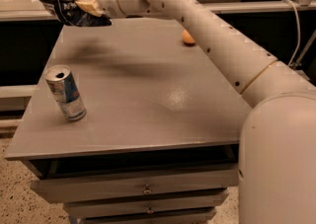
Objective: Pick blue chip bag
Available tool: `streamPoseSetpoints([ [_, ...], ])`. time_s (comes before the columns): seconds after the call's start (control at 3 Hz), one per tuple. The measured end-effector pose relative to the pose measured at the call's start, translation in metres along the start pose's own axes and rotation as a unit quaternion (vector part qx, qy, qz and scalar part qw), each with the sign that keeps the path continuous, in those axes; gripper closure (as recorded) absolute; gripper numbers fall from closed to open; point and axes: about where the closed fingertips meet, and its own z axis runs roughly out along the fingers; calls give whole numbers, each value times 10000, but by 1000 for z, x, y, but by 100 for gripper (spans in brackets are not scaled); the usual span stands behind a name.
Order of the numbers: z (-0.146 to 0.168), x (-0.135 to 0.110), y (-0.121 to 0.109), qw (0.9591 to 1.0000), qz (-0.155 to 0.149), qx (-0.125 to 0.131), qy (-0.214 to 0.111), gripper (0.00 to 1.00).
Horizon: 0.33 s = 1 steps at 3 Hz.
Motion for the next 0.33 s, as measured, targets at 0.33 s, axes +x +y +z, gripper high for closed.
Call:
streamPoseSetpoints([
  [0.33,-5,-16,8,9997,-69,-97,-225,100],
])
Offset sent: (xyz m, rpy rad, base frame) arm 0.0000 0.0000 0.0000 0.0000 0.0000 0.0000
